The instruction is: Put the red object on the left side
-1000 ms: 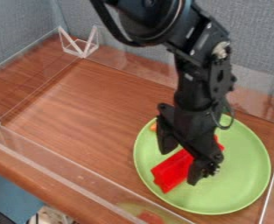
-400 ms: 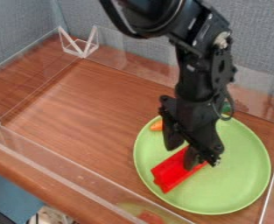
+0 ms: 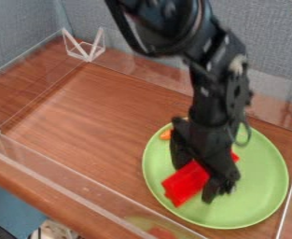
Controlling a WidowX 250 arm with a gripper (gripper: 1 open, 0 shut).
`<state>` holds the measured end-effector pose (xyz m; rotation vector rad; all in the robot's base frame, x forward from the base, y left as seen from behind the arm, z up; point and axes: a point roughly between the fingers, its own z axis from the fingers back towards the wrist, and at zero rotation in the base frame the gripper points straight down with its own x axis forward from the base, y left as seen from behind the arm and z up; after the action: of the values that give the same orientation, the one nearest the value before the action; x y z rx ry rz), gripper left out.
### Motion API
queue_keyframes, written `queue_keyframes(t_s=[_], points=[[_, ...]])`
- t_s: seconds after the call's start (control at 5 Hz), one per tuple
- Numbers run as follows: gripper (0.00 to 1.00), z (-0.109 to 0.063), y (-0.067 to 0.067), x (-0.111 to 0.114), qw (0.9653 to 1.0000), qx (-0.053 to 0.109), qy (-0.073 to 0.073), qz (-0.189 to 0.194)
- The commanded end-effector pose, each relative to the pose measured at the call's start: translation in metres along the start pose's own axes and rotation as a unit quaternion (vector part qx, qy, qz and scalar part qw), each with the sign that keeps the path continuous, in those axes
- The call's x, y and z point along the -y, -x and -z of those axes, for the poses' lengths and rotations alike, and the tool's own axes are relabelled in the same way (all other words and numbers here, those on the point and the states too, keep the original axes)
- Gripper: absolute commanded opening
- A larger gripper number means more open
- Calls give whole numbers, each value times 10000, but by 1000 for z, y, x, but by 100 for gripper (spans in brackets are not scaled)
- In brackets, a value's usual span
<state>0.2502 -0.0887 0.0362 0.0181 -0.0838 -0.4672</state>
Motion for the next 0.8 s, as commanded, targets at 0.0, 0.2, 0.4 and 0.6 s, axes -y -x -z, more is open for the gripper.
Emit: queue_keyframes(t_s=[0.0,0.2,0.4,0.6], points=[[0,-8,0,2,9999,94,-39,-15],[0,-34,4,-5,9995,150,-241,-171],[0,-69,8,-26,9969,238,-529,-535],[0,-86,15,-70,9923,321,-743,-940]])
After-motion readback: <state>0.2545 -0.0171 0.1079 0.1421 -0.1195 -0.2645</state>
